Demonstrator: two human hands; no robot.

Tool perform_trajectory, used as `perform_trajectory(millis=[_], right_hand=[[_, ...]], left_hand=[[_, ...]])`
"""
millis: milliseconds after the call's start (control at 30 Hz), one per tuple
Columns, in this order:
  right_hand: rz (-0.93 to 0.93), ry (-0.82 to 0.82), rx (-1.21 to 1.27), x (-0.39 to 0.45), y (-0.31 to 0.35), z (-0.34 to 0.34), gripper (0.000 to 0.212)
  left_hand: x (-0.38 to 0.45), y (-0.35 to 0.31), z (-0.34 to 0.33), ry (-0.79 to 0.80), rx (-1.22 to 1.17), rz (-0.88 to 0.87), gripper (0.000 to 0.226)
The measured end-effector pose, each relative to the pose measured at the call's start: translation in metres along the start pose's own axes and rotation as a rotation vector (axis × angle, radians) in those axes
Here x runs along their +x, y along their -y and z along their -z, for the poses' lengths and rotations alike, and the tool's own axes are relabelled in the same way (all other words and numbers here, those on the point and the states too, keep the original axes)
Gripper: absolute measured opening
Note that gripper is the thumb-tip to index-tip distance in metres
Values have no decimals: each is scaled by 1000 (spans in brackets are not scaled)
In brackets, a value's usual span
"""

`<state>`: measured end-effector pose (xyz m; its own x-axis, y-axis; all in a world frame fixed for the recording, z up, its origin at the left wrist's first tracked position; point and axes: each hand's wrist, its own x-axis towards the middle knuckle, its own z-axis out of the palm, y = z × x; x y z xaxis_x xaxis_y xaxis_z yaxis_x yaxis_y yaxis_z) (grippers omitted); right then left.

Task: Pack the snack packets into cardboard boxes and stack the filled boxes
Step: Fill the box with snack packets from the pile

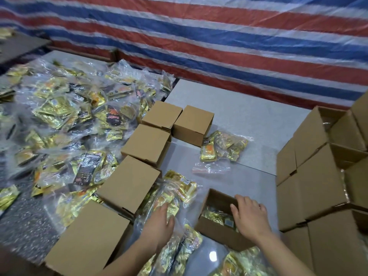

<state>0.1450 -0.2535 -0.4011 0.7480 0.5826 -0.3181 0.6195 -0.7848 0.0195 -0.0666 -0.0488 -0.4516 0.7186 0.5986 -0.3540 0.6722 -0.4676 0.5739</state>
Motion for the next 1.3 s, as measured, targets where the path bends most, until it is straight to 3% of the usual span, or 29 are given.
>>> perform_trajectory(millis=[133, 300, 467, 600, 733, 833, 867, 967, 1033, 1133, 1233, 1300], right_hand=[[-8, -44, 15, -1, 1, -4, 51], [-17, -78, 35, -4, 2, -7, 51], [-12, -69, 36, -7, 3, -8, 52], [-14, -22, 47, -5, 2, -4, 54], [-26, 18, 109, -5, 3, 3, 56], [-41, -96, 196, -11, 8, 13, 56], [-38, -172, 258, -13, 11, 18, 54], [16, -374, 503, -24, 23, 35, 44], [61, -391, 727, -32, 35, 50, 40], [57, -219, 1119, -45, 59, 81, 41], [32, 40, 1494, -53, 84, 121, 91], [99, 222, 1765, -56, 92, 150, 107]], left_hand=[[-23, 36, -7, 83, 249, 143, 74], [-34, 49, -21, 204, 229, 270, 107], [-33, 44, -24, 117, 255, 301, 98], [-35, 45, -23, 116, 196, 366, 104], [-43, 48, -23, 69, 75, 375, 83], [-55, 43, -13, 20, -88, 341, 39], [-58, 40, -7, 1, -107, 308, 29], [-65, 25, 19, -84, -201, 205, 25], [-66, 4, 44, -156, -337, 126, 28], [-67, -43, 87, -193, -607, 31, 39], [-65, -106, 130, -131, -920, -71, 36], [-61, -152, 151, -102, -1070, -141, 34]])
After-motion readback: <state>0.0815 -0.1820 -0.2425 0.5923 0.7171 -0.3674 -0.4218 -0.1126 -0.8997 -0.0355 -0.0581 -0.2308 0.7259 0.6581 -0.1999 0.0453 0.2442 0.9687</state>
